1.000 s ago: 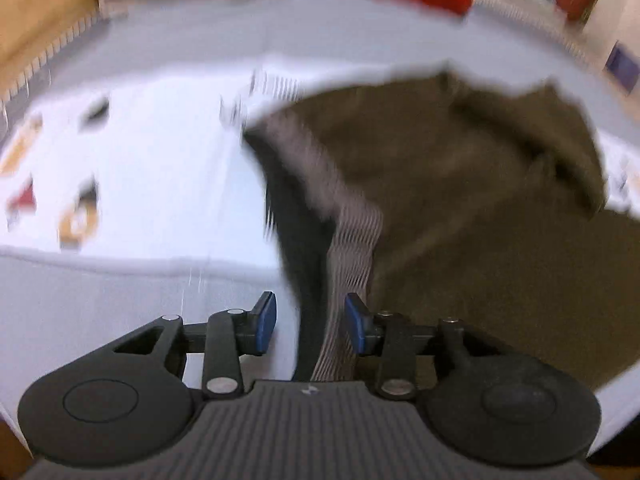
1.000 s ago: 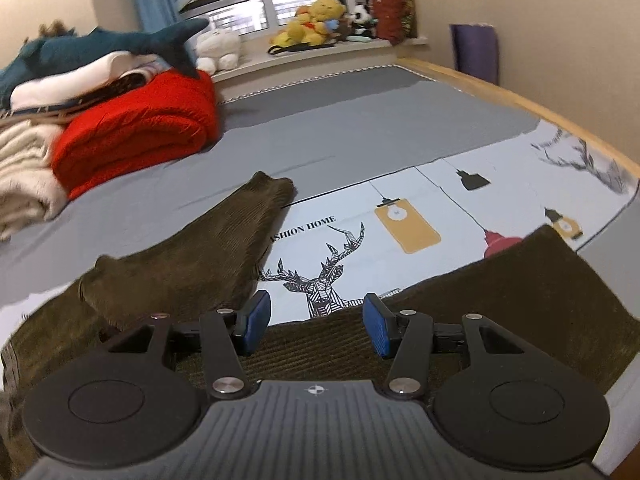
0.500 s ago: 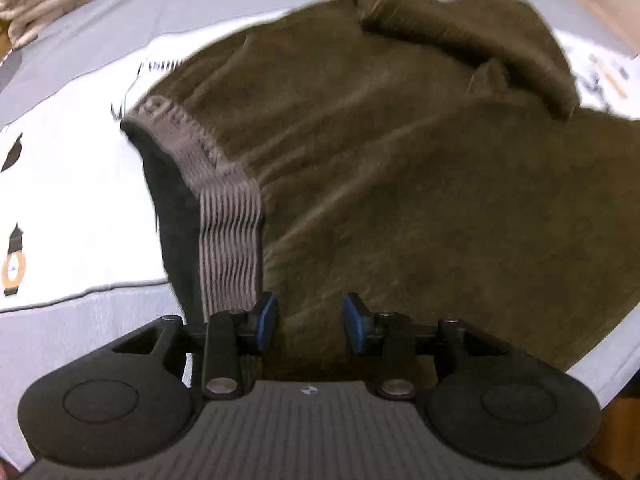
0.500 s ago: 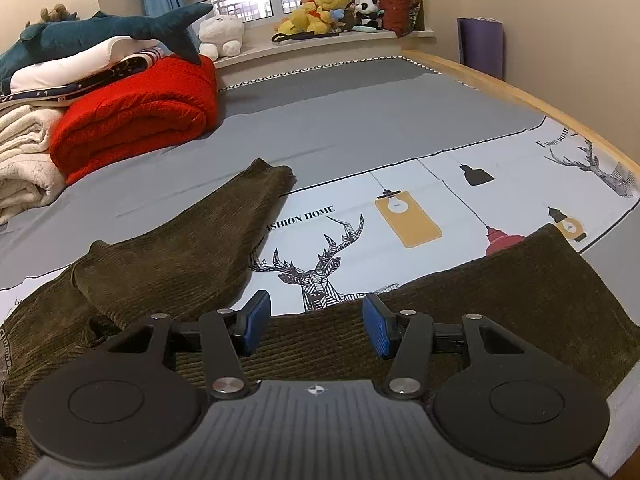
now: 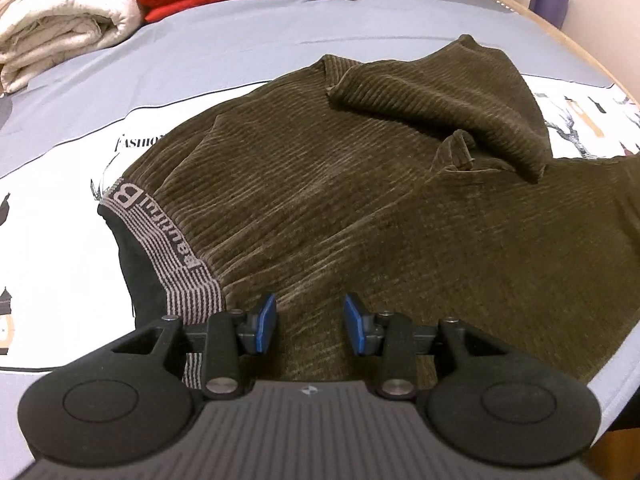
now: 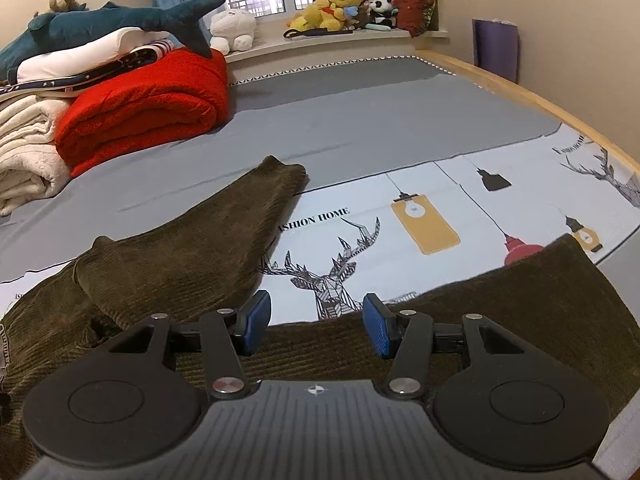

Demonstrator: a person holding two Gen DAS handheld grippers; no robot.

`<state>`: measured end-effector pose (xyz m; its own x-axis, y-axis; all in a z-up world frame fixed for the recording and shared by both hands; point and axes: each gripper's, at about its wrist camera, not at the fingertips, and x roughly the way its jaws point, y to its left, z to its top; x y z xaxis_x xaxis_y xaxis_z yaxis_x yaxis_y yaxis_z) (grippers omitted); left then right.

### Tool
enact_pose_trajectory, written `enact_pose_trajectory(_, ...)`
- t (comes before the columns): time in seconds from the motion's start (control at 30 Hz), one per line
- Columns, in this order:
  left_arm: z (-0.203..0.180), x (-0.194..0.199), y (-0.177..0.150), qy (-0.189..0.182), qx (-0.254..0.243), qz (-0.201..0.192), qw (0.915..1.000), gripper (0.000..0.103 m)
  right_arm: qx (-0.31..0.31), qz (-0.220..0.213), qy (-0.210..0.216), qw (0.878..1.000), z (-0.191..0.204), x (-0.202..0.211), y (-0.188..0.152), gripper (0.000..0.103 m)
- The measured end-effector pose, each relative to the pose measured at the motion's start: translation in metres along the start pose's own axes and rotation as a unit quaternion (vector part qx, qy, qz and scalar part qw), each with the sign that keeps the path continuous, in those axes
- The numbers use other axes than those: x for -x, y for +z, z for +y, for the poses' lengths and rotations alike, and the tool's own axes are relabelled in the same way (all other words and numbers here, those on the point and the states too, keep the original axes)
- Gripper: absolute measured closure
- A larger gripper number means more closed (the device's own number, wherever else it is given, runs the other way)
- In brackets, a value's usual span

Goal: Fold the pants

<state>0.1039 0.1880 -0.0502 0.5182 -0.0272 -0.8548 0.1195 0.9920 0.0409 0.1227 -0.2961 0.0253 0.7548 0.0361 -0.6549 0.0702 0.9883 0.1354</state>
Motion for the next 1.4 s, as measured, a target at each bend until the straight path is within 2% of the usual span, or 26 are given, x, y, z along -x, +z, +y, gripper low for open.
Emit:
enact_pose_trajectory(0.03, 0.001, -0.003, 0.001, 0.002, -0.001, -0.002, 1.0, 0.061, 0.002, -0.002, 0.002, 1.0, 0.002, -0.001, 0.001, 0.052)
enact_pose_trajectory(0.1, -0.002, -0.006, 0.005, 0.004, -0.001, -0.005, 1.0, 0.062, 0.004, -0.005, 0.009, 1.0, 0.006, -0.003, 0.003, 0.064)
enact_pose_trajectory(0.13, -0.002, -0.005, 0.006, 0.004, -0.003, -0.007, 1.0, 0.067, 0.006, -0.006, 0.013, 1.0, 0.008, -0.005, 0.004, 0.067)
enact_pose_trajectory(0.2, -0.006, -0.005, 0.009, 0.006, -0.009, -0.013, 0.9999, 0.076, 0.007, -0.009, 0.024, 1.0, 0.012, -0.008, 0.007, 0.082)
enact_pose_trajectory(0.3, -0.008, -0.005, 0.012, 0.009, -0.013, -0.02, 0.9997, 0.086, 0.002, -0.008, 0.047, 0.999, 0.018, -0.015, 0.013, 0.085)
enact_pose_trajectory(0.53, -0.008, -0.009, 0.018, 0.015, -0.016, -0.023, 0.9995, 0.087, -0.055, 0.007, 0.082, 0.995, 0.018, -0.046, 0.026, 0.084)
enact_pose_trajectory(0.77, -0.008, -0.013, 0.021, 0.021, -0.016, -0.024, 0.9994, 0.086, -0.147, 0.054, 0.095, 0.983, 0.004, -0.114, 0.032, 0.084)
enact_pose_trajectory(0.97, -0.006, -0.021, 0.022, 0.035, -0.023, -0.015, 0.999, 0.086, -0.216, 0.128, 0.101, 0.963, 0.002, -0.182, 0.017, 0.07)
enact_pose_trajectory(1.07, -0.005, -0.023, 0.022, 0.044, -0.022, -0.01, 0.9987, 0.085, -0.208, 0.167, 0.116, 0.957, 0.016, -0.205, 0.011, 0.065)
enact_pose_trajectory(1.2, -0.003, -0.022, 0.022, 0.044, -0.021, -0.013, 0.9987, 0.082, -0.153, 0.164, 0.118, 0.967, 0.042, -0.212, 0.014, 0.052)
enact_pose_trajectory(1.27, -0.002, -0.023, 0.022, 0.046, -0.022, -0.013, 0.9986, 0.082, -0.137, 0.158, 0.116, 0.971, 0.049, -0.211, 0.014, 0.052)
enact_pose_trajectory(1.33, -0.002, -0.023, 0.022, 0.047, -0.022, -0.012, 0.9986, 0.082, -0.124, 0.15, 0.117, 0.974, 0.052, -0.21, 0.014, 0.081)
enact_pose_trajectory(1.37, -0.002, -0.023, 0.022, 0.048, -0.022, -0.012, 0.9985, 0.082, -0.121, 0.146, 0.122, 0.974, 0.052, -0.208, 0.015, 0.09)
enact_pose_trajectory(1.4, -0.002, -0.023, 0.022, 0.048, -0.023, -0.012, 0.9985, 0.082, -0.122, 0.137, 0.124, 0.975, 0.053, -0.205, 0.016, 0.09)
